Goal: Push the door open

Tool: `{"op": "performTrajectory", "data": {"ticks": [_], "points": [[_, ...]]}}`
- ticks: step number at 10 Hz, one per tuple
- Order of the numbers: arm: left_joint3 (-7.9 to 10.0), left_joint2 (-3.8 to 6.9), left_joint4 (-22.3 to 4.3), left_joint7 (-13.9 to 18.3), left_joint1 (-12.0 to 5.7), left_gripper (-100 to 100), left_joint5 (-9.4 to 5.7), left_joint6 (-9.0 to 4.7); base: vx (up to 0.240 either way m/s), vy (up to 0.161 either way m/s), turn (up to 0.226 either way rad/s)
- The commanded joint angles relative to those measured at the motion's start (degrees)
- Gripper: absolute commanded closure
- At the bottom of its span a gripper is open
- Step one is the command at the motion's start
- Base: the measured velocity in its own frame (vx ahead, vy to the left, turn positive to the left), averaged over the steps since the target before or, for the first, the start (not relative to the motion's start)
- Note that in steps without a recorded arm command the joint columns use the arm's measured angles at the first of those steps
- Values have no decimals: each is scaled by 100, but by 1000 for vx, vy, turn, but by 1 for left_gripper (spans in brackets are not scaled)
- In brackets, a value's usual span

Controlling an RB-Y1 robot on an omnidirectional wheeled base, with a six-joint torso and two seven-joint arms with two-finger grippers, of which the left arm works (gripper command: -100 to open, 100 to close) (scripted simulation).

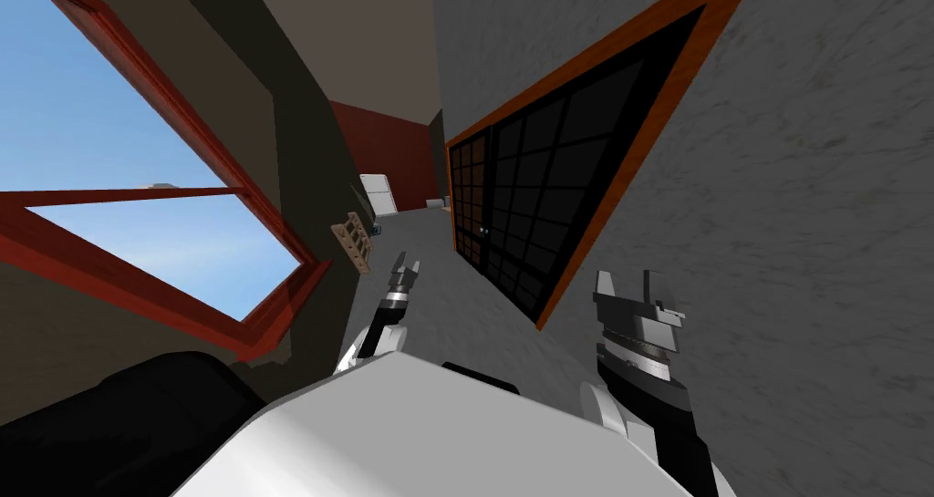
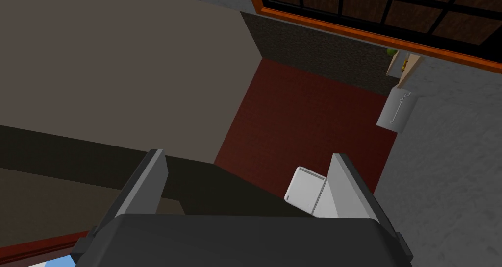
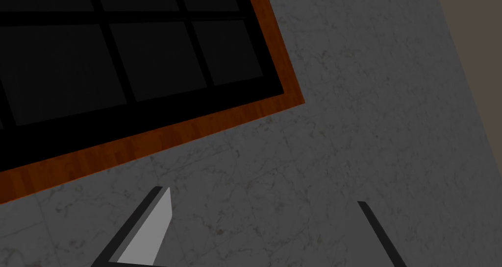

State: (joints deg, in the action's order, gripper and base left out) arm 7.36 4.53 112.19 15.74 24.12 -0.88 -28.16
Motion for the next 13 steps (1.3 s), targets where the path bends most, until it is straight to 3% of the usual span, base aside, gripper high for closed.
{"op": "performTrajectory", "data": {"ticks": [1, 13], "points": [[72, 47, -165, 141, -90, -100, -17, -20, -85, 55, -164], [606, 256, -1442, 1246, -545, -100, -157, -342, -25, 77, -203]]}}
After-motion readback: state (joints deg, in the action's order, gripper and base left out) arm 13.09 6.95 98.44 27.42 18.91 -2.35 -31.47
